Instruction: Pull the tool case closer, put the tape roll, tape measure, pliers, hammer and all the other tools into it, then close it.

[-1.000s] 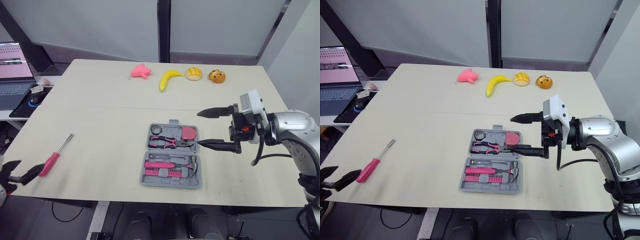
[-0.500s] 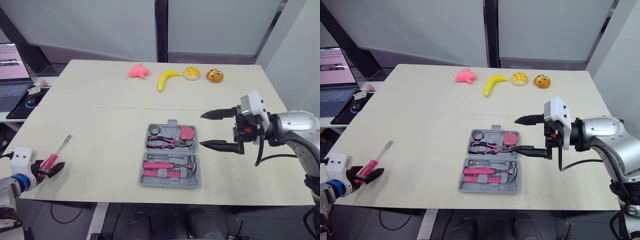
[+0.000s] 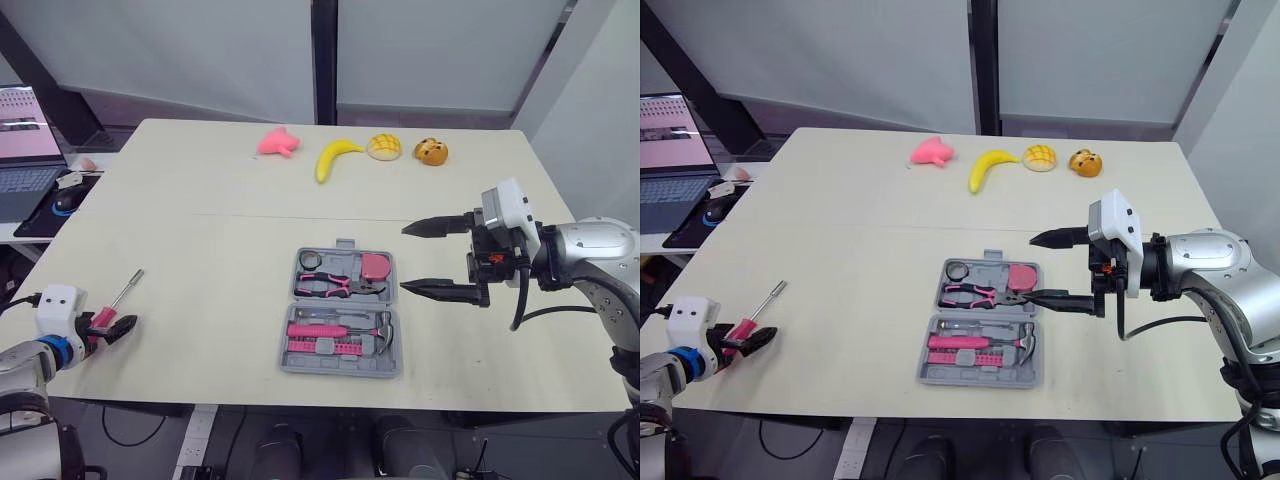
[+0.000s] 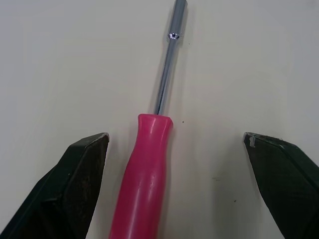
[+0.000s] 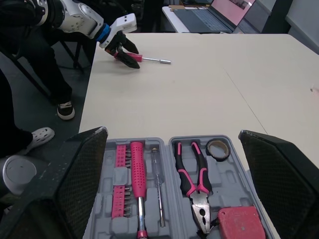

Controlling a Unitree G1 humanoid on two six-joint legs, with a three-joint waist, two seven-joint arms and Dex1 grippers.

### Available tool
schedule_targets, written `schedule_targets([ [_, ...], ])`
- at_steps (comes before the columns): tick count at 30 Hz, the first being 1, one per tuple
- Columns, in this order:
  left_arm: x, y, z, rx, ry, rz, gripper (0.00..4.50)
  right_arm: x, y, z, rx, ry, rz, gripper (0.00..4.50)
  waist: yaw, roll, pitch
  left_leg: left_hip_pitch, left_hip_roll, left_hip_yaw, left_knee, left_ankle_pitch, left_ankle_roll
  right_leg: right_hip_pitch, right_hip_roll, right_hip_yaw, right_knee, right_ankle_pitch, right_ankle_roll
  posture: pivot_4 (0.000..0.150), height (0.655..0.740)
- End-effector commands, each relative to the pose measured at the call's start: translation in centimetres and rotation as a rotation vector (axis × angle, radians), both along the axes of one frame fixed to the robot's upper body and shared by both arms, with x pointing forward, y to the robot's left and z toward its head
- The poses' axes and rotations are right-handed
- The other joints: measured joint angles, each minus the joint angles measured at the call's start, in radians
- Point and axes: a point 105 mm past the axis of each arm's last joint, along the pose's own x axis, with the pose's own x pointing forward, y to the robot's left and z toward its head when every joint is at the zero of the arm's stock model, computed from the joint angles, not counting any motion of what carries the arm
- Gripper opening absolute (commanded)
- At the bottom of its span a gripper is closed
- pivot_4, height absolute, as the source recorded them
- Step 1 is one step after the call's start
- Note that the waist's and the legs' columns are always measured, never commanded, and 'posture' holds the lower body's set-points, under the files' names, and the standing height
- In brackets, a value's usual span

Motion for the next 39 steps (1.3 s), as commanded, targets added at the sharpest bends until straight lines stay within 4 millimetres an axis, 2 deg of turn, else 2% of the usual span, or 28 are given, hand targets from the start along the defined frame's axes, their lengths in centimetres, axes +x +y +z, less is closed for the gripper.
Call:
schedule_targets([
  [1,-0.1,0.4,0.0,0.009,0.021,0.016,4.31,-0.6,0.0,1.3,0.002,-0.055,0.010,4.50,0.000,0.000,0.000,0.000,0.000,0.000,0.000,0.000,0.000,0.000,0.000,0.000,0.000,0.000,0.000,0.150,0.7400],
  [5,0.0,0.5,0.0,0.005,0.015,0.040,3.28,-0.6,0.0,1.4,0.003,-0.057,0.006,4.50,0.000,0.000,0.000,0.000,0.000,0.000,0.000,0.000,0.000,0.000,0.000,0.000,0.000,0.000,0.000,0.150,0.7400],
  [13,0.5,0.5,0.4,0.019,0.013,0.044,0.72,-0.6,0.2,1.3,0.007,-0.058,0.001,4.50,0.000,0.000,0.000,0.000,0.000,0.000,0.000,0.000,0.000,0.000,0.000,0.000,0.000,0.000,0.000,0.150,0.7400],
  [18,0.5,0.7,0.9,0.034,0.005,0.029,0.73,-0.8,0.3,0.9,0.004,-0.052,0.003,4.50,0.000,0.000,0.000,0.000,0.000,0.000,0.000,0.000,0.000,0.000,0.000,0.000,0.000,0.000,0.000,0.150,0.7400],
  [22,0.8,0.4,2.2,0.064,-0.020,-0.052,0.73,-0.8,0.2,0.7,-0.003,-0.064,-0.005,4.50,0.000,0.000,0.000,0.000,0.000,0.000,0.000,0.000,0.000,0.000,0.000,0.000,0.000,0.000,0.000,0.150,0.7400],
  [28,1.6,-1.6,5.1,0.107,-0.082,-0.242,0.73,-1.3,0.1,0.0,-0.018,-0.043,0.014,4.50,0.000,0.000,0.000,0.000,0.000,0.000,0.000,0.000,0.000,0.000,0.000,0.000,0.000,0.000,0.000,0.150,0.7400],
  [31,1.8,-4.4,6.3,0.134,-0.076,-0.367,0.73,-1.4,0.1,-0.5,-0.033,-0.047,0.018,4.50,0.000,0.000,0.000,0.000,0.000,0.000,0.000,0.000,0.000,0.000,0.000,0.000,0.000,0.000,0.000,0.150,0.7400],
  [34,1.6,-7.6,6.8,0.156,-0.059,-0.450,0.73,-1.1,0.2,-0.7,-0.035,-0.063,0.007,4.50,0.000,0.000,0.000,0.000,0.000,0.000,0.000,0.000,0.000,0.000,0.000,0.001,0.000,0.000,0.000,0.150,0.7400],
  [39,0.9,-13.9,5.8,0.149,-0.026,-0.557,0.73,-1.0,0.3,-1.2,-0.041,-0.062,-0.005,4.50,0.001,0.000,0.000,0.000,0.000,0.000,0.000,0.000,0.000,0.000,0.000,0.001,0.000,0.000,0.000,0.150,0.7400],
])
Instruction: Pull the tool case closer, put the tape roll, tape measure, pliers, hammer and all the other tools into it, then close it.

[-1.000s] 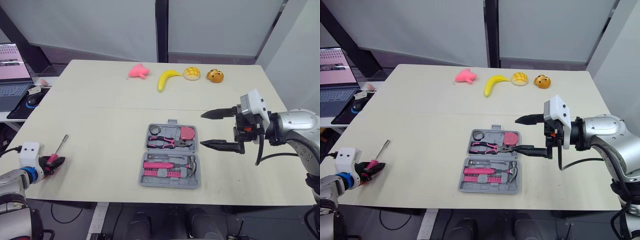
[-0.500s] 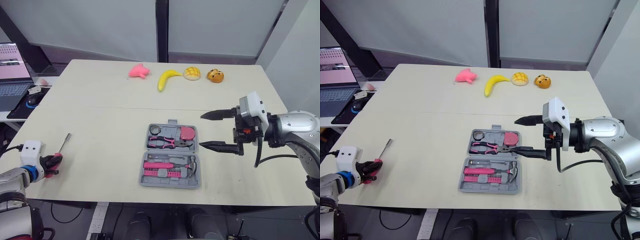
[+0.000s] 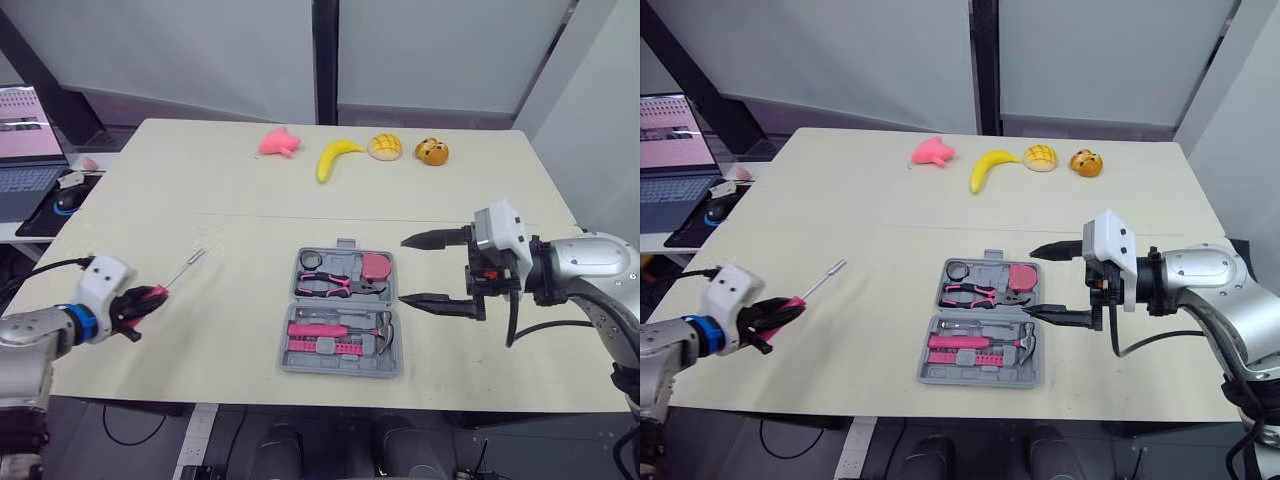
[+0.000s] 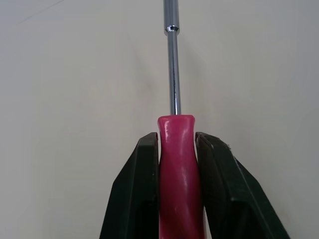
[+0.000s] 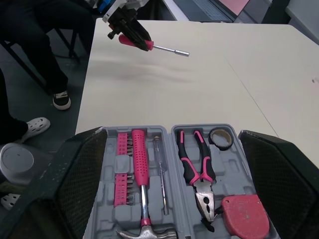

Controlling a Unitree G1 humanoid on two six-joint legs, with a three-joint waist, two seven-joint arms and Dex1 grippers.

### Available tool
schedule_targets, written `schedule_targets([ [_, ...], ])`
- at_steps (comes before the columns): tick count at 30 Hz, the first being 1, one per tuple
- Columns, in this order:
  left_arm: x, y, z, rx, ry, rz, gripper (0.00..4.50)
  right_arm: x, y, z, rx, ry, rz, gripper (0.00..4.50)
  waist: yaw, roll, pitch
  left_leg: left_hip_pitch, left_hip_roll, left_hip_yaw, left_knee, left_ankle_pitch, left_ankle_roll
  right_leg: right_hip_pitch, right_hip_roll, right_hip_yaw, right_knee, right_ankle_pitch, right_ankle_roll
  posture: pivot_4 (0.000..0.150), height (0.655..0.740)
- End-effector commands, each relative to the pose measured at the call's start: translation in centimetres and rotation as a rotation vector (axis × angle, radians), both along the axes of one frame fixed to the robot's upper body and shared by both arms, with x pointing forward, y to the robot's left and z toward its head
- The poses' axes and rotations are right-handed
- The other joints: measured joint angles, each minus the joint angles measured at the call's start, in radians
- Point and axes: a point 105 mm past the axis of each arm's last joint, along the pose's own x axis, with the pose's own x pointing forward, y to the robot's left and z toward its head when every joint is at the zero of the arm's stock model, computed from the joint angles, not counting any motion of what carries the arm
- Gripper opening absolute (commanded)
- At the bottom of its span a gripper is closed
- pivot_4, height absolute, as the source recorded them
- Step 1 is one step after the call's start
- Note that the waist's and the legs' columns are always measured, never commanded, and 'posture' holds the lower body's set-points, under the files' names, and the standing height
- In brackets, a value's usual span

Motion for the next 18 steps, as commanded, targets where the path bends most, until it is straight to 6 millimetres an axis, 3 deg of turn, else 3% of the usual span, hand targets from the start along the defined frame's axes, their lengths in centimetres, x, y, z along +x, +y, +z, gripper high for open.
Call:
schedule_targets([
  [1,0.0,-3.7,0.3,0.001,-0.010,-0.056,0.73,-0.3,0.1,0.3,-0.002,-0.038,0.006,4.50,0.001,0.000,0.000,0.000,0.000,0.000,0.000,0.000,0.000,0.000,0.000,0.000,0.000,0.000,0.000,0.150,0.7400],
  [8,0.4,-7.2,-1.9,-0.050,0.004,-0.013,0.73,-0.5,0.5,0.0,0.011,-0.033,0.002,4.50,0.000,0.000,0.000,0.000,0.000,0.000,0.000,0.000,0.000,0.000,0.000,0.000,0.000,0.000,0.000,0.150,0.7400],
  [14,1.3,-9.0,-4.7,-0.094,0.035,0.020,0.73,-0.7,0.3,-0.3,-0.008,-0.022,0.002,4.50,0.007,0.000,0.000,0.000,-0.001,0.000,0.000,0.000,0.000,0.000,0.000,0.000,-0.001,0.000,0.000,0.150,0.7400],
  [18,1.8,-9.8,-5.4,-0.100,0.043,0.017,0.73,-0.9,0.2,-0.4,-0.020,-0.019,0.005,4.50,0.008,0.000,0.000,0.000,-0.001,0.000,0.000,0.000,0.000,0.000,0.000,0.000,-0.001,0.000,0.000,0.150,0.7400],
])
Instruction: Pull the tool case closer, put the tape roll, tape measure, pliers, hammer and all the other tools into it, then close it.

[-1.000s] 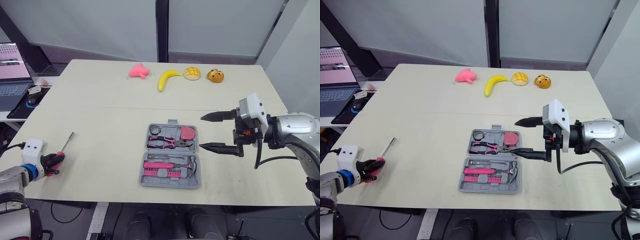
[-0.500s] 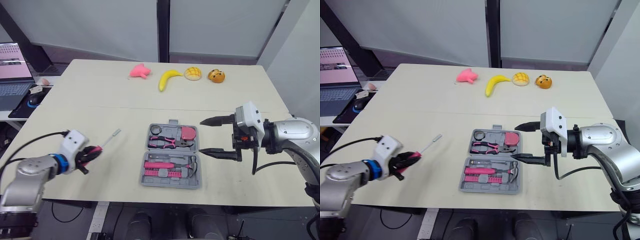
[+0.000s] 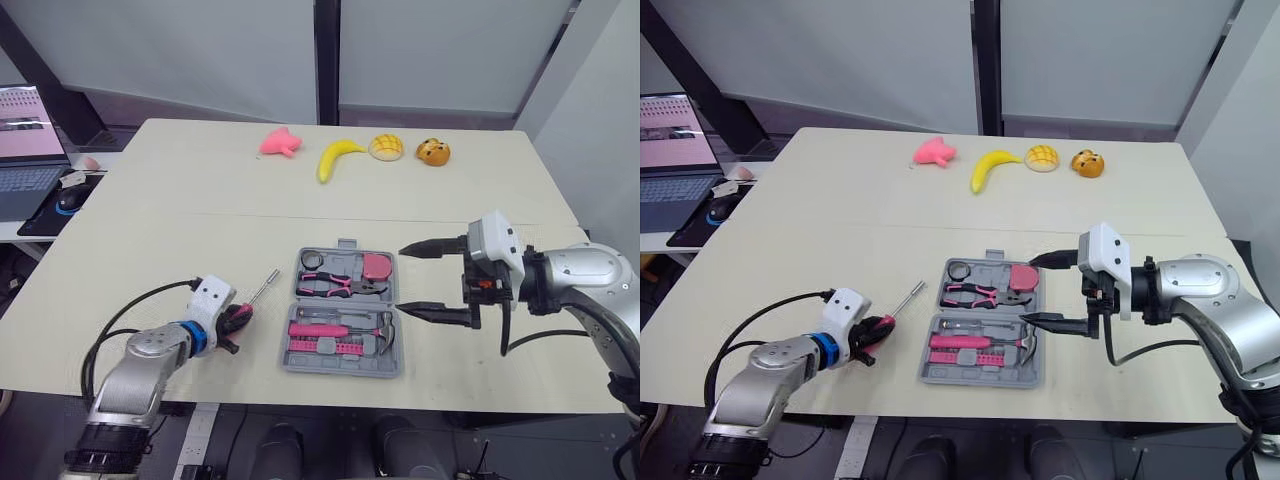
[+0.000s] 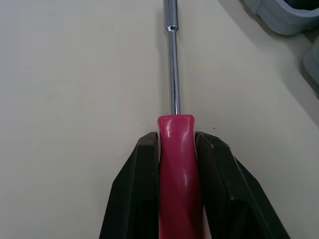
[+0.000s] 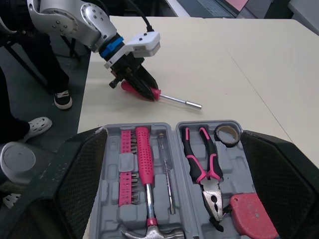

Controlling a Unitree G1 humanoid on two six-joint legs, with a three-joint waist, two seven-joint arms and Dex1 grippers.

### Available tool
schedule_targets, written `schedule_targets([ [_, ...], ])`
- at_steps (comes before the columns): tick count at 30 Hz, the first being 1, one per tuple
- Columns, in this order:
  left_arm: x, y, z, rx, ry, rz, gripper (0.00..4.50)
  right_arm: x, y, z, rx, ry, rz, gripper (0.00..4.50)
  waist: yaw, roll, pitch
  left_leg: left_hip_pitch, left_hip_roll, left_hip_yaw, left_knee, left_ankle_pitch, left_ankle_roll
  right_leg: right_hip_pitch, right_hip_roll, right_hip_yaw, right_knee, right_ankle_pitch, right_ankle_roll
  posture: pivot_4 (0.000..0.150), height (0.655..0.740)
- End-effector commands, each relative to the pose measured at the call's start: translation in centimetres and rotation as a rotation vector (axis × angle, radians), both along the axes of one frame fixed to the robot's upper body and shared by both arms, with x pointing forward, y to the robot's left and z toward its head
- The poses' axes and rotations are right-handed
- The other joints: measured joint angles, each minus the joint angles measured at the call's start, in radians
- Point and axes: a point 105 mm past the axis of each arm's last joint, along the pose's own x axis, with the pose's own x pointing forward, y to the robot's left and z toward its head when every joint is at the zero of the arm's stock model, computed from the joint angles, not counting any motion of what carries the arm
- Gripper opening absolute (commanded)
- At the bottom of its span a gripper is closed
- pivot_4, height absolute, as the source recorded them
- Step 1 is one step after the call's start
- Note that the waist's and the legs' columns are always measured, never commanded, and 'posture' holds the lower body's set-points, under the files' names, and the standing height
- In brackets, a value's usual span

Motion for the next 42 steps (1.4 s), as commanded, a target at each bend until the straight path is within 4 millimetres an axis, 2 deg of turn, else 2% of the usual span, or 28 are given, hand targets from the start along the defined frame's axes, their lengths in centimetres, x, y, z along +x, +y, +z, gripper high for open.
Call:
schedule_targets([
  [1,0.8,-0.5,0.2,0.020,-0.036,-0.012,0.73,-0.6,0.1,0.5,-0.016,-0.038,0.020,4.50,0.002,0.000,0.000,0.000,0.000,0.000,0.000,0.000,0.000,0.000,0.000,0.000,0.000,0.000,0.000,0.150,0.7400],
  [5,1.1,-0.8,-0.2,0.019,-0.030,-0.026,0.73,-0.7,0.0,0.5,-0.021,-0.039,0.015,4.50,0.006,0.000,0.000,0.000,0.000,0.000,0.000,0.000,0.000,0.000,0.000,0.000,0.000,0.000,0.000,0.150,0.7400],
  [6,1.1,-0.8,-0.3,0.016,-0.028,-0.027,1.45,-0.7,0.0,0.5,-0.021,-0.039,0.015,4.50,0.007,0.000,0.000,0.001,0.000,0.000,0.000,0.000,0.000,0.001,0.000,0.000,0.000,0.000,0.000,0.150,0.7400],
  [10,0.8,-0.6,0.1,0.011,-0.041,-0.028,2.61,-0.9,-0.1,0.3,-0.027,-0.030,0.015,4.50,0.008,0.000,0.000,0.000,0.000,0.000,0.000,0.000,0.000,0.001,0.000,0.000,0.000,0.000,0.000,0.150,0.7400],
  [16,0.5,0.3,2.6,-0.055,-0.104,0.013,4.47,-0.9,0.2,0.1,-0.022,-0.027,0.019,4.50,0.009,0.000,0.000,0.000,0.000,0.000,0.000,0.000,0.000,0.001,0.000,0.000,-0.001,0.000,0.000,0.150,0.7400],
  [24,-1.0,0.5,3.2,-0.185,-0.114,0.029,4.47,-0.5,0.4,0.3,-0.007,-0.036,0.019,4.50,0.008,0.000,0.000,0.000,0.000,0.000,0.000,0.000,0.000,0.001,0.000,0.001,-0.001,0.000,0.000,0.150,0.7400],
  [26,-1.4,1.1,2.9,-0.169,-0.109,0.030,4.47,-0.5,0.5,0.4,-0.004,-0.038,0.019,4.50,0.008,0.000,0.000,0.000,0.000,0.000,0.000,0.000,0.000,0.001,0.000,0.000,-0.001,0.000,0.000,0.150,0.7400],
  [30,-2.1,0.8,2.4,-0.215,-0.107,-0.005,4.47,-0.5,0.6,0.2,0.008,-0.034,0.010,4.50,0.010,0.000,0.000,0.000,0.000,0.000,0.000,0.000,0.000,0.001,0.000,0.000,-0.001,0.000,0.000,0.150,0.7400],
  [42,-1.2,1.4,2.1,-0.269,-0.146,0.001,4.47,-0.7,0.8,0.3,0.021,-0.042,-0.015,4.50,0.013,0.000,0.000,0.000,0.000,0.000,0.000,0.000,0.000,0.001,0.000,0.000,-0.001,0.000,0.000,0.150,0.7400],
])
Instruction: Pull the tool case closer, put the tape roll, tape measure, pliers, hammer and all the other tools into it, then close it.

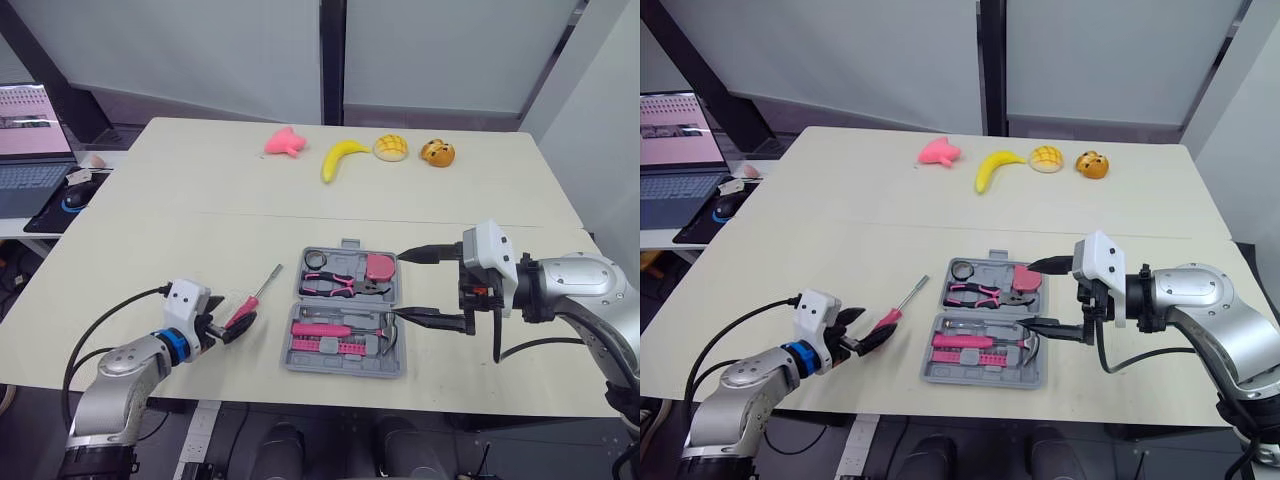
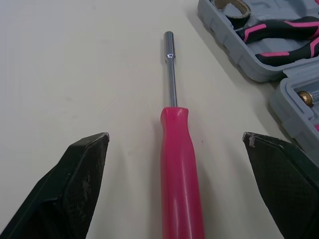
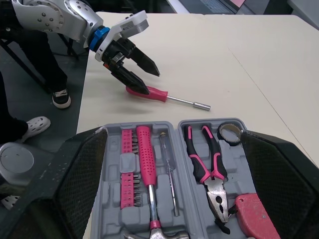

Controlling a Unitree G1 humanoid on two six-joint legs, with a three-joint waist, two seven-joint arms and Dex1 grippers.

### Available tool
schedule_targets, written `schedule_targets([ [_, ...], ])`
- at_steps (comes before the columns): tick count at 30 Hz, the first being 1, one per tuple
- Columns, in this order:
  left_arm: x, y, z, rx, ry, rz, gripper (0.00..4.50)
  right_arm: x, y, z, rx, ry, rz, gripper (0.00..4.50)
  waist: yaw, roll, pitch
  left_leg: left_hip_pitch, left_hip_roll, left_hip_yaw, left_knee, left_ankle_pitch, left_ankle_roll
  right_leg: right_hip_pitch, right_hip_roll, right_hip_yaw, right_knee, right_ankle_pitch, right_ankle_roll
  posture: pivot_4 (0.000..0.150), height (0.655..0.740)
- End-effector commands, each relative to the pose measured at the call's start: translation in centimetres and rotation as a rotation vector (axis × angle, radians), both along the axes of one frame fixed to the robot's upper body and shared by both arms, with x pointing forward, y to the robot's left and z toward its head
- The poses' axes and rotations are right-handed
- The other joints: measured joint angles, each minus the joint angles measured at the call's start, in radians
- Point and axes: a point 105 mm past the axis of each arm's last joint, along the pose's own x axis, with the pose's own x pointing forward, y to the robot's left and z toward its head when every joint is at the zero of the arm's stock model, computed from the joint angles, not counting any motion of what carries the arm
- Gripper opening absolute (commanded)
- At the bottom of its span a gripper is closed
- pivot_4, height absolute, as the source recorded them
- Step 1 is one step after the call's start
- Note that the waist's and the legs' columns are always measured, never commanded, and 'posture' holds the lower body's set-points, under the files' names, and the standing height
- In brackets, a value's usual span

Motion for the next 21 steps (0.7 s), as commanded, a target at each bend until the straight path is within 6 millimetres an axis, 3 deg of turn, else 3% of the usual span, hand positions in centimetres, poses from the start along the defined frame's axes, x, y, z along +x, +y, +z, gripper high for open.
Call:
schedule_targets([
  [1,-0.2,0.4,0.4,-0.039,-0.030,-0.035,4.47,-0.4,0.4,1.1,0.019,-0.047,0.006,4.50,-0.001,0.000,0.000,0.000,0.000,0.000,0.000,0.000,0.000,0.000,0.000,0.000,0.000,0.000,0.000,0.150,0.7400],
  [21,1.6,-1.2,-1.8,0.150,-0.029,-0.001,4.47,-0.4,0.2,1.1,0.018,-0.050,-0.020,4.50,0.003,0.000,0.000,0.000,0.000,0.000,0.000,0.000,0.000,0.000,0.000,0.000,0.000,0.000,0.000,0.150,0.7400],
])
